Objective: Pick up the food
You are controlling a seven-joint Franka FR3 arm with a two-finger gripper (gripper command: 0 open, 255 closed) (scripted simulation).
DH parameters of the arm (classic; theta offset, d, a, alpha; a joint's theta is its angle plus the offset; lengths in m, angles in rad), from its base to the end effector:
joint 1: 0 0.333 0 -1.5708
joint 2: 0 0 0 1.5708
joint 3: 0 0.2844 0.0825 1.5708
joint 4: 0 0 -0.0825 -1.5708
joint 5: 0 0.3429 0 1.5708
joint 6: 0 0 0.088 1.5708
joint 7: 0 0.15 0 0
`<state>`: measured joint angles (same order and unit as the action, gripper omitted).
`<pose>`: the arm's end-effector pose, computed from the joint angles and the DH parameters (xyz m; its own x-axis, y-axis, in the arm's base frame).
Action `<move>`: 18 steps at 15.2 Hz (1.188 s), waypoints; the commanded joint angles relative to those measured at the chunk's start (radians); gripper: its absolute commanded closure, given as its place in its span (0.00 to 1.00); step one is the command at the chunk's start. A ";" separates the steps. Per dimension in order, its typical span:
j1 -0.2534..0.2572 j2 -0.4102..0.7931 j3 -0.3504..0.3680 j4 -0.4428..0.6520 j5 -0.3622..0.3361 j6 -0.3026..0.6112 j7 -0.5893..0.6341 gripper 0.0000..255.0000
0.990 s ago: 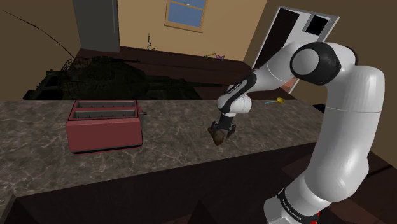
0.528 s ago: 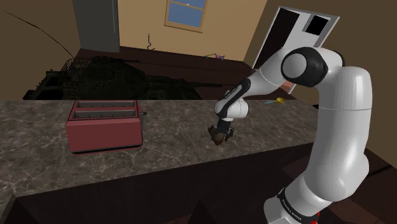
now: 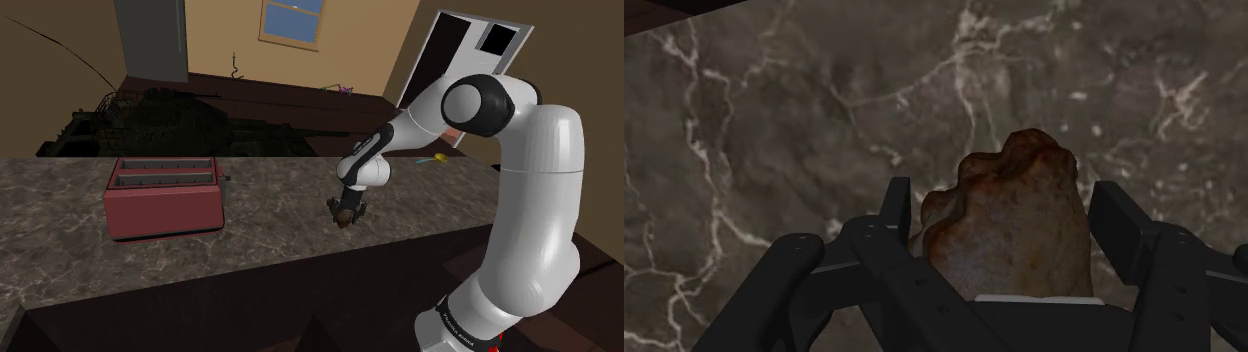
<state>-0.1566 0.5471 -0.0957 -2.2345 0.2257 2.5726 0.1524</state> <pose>0.4561 -0.1224 0.0774 0.8084 -0.5515 -0.2057 -0.5634 -0.8262 0.0005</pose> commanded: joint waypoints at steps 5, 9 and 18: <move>0.006 -0.041 -0.009 -0.015 -0.009 -0.025 0.007 1.00; 0.013 -0.095 -0.019 -0.029 -0.023 -0.065 0.019 1.00; 0.026 -0.200 -0.038 -0.046 -0.055 -0.152 0.045 1.00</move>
<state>-0.1315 0.3566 -0.1322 -2.2781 0.1742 2.4288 0.1955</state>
